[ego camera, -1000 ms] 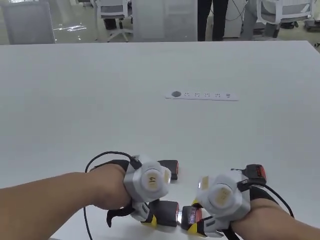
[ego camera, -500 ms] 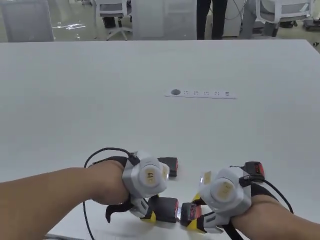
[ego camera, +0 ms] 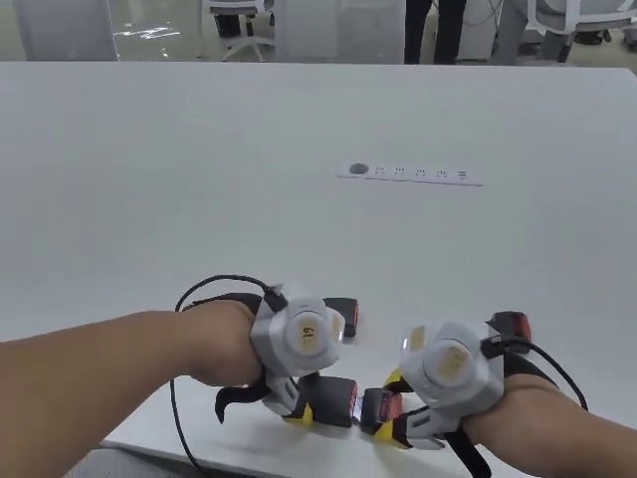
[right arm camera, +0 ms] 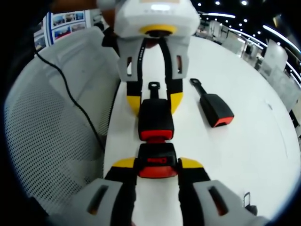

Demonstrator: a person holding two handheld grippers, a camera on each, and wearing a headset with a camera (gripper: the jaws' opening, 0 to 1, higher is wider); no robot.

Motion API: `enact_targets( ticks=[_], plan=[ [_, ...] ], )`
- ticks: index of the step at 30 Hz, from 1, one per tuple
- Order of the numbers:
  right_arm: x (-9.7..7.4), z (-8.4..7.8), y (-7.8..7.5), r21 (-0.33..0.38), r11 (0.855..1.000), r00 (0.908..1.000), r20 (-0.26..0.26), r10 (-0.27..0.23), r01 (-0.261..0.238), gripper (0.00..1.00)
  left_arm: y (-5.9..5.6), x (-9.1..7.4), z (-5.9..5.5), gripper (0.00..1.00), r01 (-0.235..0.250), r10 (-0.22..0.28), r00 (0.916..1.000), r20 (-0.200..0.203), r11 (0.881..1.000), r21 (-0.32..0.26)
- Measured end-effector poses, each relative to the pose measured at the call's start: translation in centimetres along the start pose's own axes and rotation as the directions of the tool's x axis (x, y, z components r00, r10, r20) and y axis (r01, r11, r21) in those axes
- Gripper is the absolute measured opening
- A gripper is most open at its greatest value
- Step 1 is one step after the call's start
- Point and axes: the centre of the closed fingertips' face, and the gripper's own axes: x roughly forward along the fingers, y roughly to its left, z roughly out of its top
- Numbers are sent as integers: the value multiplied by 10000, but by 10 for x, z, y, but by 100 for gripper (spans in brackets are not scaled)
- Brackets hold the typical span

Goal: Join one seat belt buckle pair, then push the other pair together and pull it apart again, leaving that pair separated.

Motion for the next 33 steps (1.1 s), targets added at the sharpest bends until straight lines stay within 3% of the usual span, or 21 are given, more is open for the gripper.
enact_targets(
  ticks=[5, 11, 14, 18, 23, 33],
  plan=[
    [0, 0, 1, -85, 10000, 10000, -93, 12, -13, 34, 0, 0, 1, 35, -17, 17, 10000, -3, 9998, -182],
    [4, -6, 5, -194, 9998, 9998, -214, -3, -1, 40, 1, 0, 1, 36, -59, 69, 9994, 345, 9996, -267],
    [-2, 1, 5, 12, 9999, 9998, 149, -134, 134, 39, 2, -2, 1, 42, -180, 198, 9989, 414, 9989, -442],
    [-11, 4, 3, 16, 9999, 9996, 246, -111, 111, 41, 4, -11, 9, 42, -304, 354, 9954, 895, 9979, -571],
    [-23, 3, -8, 172, 9994, 9988, 362, -318, 312, 44, 6, -23, 12, 43, -208, 245, 9960, 857, 9988, -443],
    [-46, -12, -37, 799, 9940, 9951, 596, -795, 746, 46, 36, -45, 15, 43, -483, 590, 9865, 1525, 9962, -726]
  ],
)
